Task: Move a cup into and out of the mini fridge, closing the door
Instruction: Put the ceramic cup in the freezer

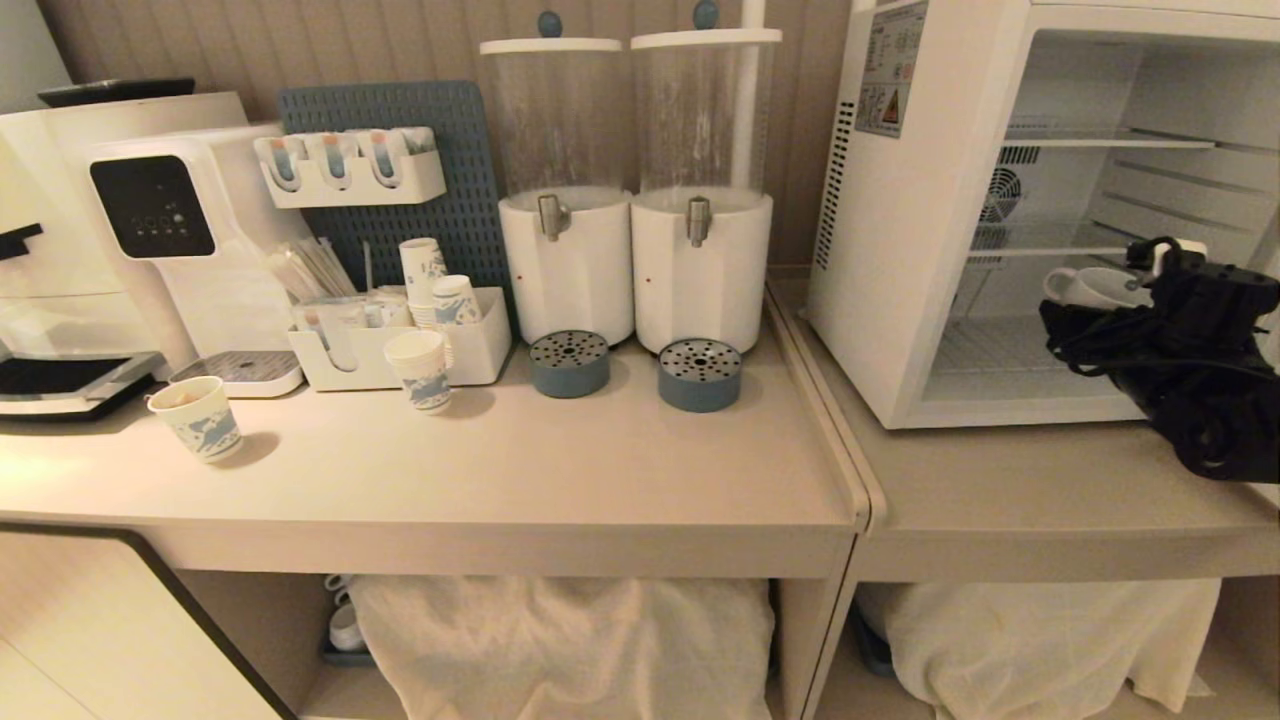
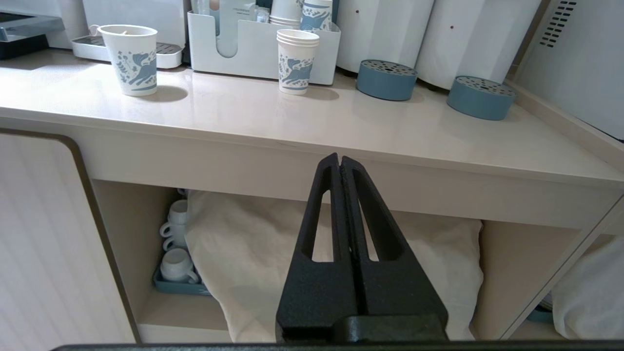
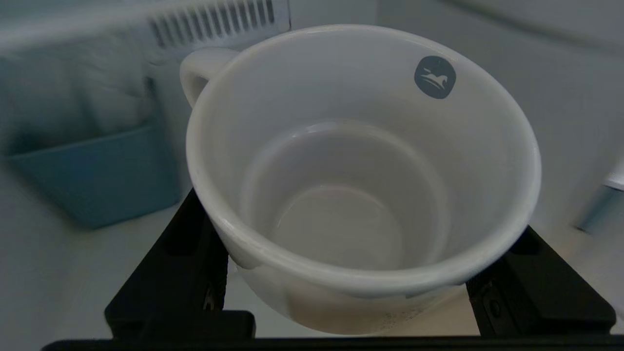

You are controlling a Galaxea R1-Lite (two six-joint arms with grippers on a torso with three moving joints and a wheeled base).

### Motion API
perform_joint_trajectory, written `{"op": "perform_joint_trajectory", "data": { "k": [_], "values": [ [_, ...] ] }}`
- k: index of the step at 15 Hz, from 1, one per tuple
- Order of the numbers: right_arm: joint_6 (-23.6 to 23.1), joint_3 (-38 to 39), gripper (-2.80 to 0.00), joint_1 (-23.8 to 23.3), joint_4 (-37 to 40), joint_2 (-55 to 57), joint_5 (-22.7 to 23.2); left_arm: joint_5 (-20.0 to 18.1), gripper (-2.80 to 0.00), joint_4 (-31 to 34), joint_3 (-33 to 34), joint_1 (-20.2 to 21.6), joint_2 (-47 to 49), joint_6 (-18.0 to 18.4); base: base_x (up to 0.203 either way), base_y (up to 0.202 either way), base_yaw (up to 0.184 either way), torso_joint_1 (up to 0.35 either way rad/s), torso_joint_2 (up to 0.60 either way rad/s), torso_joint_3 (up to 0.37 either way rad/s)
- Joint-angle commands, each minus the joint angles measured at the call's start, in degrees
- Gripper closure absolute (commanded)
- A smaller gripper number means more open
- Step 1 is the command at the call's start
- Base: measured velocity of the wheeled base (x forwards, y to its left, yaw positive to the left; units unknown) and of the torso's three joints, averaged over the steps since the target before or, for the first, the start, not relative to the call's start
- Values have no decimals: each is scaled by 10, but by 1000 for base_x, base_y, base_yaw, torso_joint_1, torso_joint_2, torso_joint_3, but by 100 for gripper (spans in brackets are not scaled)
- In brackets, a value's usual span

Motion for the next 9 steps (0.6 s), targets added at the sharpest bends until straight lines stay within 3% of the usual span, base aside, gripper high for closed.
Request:
{"op": "perform_joint_trajectory", "data": {
  "k": [1, 9],
  "values": [
    [-2, -39, 0, -4, -3, 59, -2, 0, 0, -1, 23, 0, -3, -1, 0, 0, 0, 0, 0, 0],
    [-27, -144, 0, -5, 15, 151, -3, 1, 0, -1, 23, 0, -3, -4, 0, 0, 0, 0, 0, 0]
  ]
}}
